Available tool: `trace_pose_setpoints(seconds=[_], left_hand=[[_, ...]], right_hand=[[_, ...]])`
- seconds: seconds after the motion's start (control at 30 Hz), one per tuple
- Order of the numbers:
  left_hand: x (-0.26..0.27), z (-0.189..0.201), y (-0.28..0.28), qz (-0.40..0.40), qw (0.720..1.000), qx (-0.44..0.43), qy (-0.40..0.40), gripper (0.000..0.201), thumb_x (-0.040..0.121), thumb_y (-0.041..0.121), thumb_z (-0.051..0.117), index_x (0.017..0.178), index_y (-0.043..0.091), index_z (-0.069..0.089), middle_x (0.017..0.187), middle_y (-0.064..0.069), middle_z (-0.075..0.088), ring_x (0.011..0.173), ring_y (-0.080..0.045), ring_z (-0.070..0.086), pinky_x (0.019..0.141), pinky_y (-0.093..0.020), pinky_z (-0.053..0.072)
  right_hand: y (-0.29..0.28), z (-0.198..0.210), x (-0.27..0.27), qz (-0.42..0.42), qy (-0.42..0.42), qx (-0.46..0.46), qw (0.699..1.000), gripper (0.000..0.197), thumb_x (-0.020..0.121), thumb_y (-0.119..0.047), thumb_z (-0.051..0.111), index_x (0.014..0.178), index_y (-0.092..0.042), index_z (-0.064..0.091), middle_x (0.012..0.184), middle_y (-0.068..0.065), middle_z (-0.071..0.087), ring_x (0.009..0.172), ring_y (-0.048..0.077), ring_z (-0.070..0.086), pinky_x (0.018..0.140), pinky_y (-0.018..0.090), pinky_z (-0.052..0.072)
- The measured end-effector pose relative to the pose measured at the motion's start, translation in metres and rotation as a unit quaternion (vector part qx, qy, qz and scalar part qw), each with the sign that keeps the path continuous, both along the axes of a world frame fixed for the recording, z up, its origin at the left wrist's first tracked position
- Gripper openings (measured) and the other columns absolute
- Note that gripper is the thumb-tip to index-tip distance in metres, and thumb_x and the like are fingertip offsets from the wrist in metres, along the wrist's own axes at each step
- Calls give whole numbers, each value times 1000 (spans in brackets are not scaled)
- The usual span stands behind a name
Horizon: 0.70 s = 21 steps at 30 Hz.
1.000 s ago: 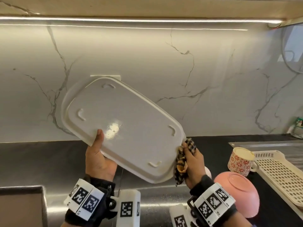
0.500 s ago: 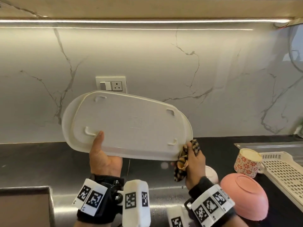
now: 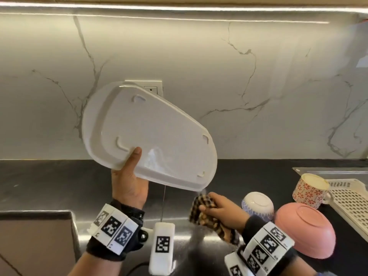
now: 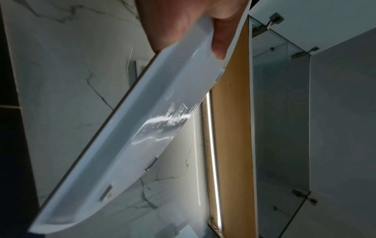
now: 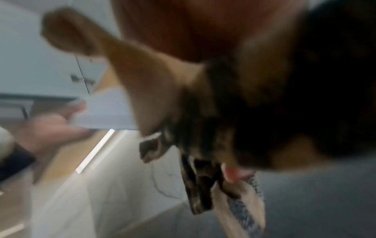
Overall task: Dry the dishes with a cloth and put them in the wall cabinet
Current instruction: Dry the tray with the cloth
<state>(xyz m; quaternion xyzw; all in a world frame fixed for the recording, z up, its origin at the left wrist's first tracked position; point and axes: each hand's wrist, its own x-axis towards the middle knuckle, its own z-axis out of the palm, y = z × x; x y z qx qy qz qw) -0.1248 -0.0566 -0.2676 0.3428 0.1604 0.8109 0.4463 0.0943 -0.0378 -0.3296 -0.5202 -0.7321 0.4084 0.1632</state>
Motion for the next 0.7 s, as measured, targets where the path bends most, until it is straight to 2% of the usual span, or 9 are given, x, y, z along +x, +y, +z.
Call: trace_pose_setpoints(seconds=[0.1, 0.23, 0.33, 0.4, 0.5, 0.57, 0.63, 0.67, 0.7], left_hand=[[-20, -12, -3, 2, 1000, -12, -1, 96, 59, 23, 84, 142, 18, 36, 143, -14, 43, 128, -30, 47, 106, -53, 34], [-32, -20, -8, -8, 999, -42, -9, 100, 54, 24, 85, 142, 16, 38, 141, -13, 47, 125, -31, 49, 105, -52, 37], [-38, -23, -9, -4, 998, -63, -20, 102, 50, 27, 87, 141, 16, 40, 138, -12, 50, 123, -29, 51, 98, -45, 46], [-42, -26, -10, -11, 997, -72, -27, 100, 53, 27, 86, 141, 18, 40, 137, -10, 51, 122, -28, 53, 91, -42, 51], [-47, -30, -9, -28, 995, -83, -43, 89, 61, 23, 80, 141, 19, 40, 135, -9, 53, 121, -28, 54, 85, -39, 53], [-48, -30, -9, -41, 993, -94, -54, 92, 57, 25, 84, 139, 19, 42, 134, -9, 54, 119, -29, 55, 85, -41, 53], [-47, -31, -6, -59, 992, -94, -55, 69, 66, 26, 77, 131, 22, 53, 129, -8, 59, 117, -29, 57, 84, -43, 54], [-46, -30, -6, -67, 992, -93, -54, 53, 71, 25, 71, 123, 25, 61, 125, -6, 62, 114, -28, 59, 84, -44, 54], [-46, -29, -5, -80, 991, -91, -52, 48, 70, 26, 72, 117, 27, 65, 122, -5, 64, 112, -27, 61, 83, -45, 54]], right_hand=[[15, -20, 4, -14, -157, 17, 987, 42, 90, -37, 55, 126, -17, 47, 118, 7, 43, 110, 22, 49, 101, 28, 37], [24, -50, -2, -9, -252, 15, 968, 50, 89, -38, 58, 132, -18, 43, 131, 11, 40, 123, 32, 42, 105, 34, 33], [22, -50, -3, 15, -248, -33, 968, 69, 80, -32, 70, 138, -20, 36, 139, 9, 35, 129, 28, 37, 107, 35, 32], [23, -37, -1, 21, -217, -27, 976, 80, 78, -25, 73, 144, -19, 28, 146, 8, 30, 135, 26, 31, 110, 33, 28], [29, -4, 3, -50, -99, 70, 991, 60, 87, -13, 62, 140, -12, 35, 142, 8, 41, 129, 20, 40, 105, 30, 31], [33, 14, 8, -115, 54, 91, 988, 41, 92, -8, 53, 132, -6, 44, 129, 9, 54, 113, 17, 51, 96, 28, 39], [34, 24, 9, -166, 256, 9, 952, 33, 93, -8, 49, 125, 0, 49, 111, 10, 64, 95, 17, 61, 83, 29, 51], [33, 27, 9, -177, 335, -40, 925, 32, 92, -8, 50, 122, 2, 52, 102, 10, 66, 88, 18, 64, 74, 28, 55], [32, 29, 9, -185, 383, -71, 902, 34, 89, -7, 53, 121, 4, 52, 98, 10, 66, 84, 20, 65, 66, 28, 57]])
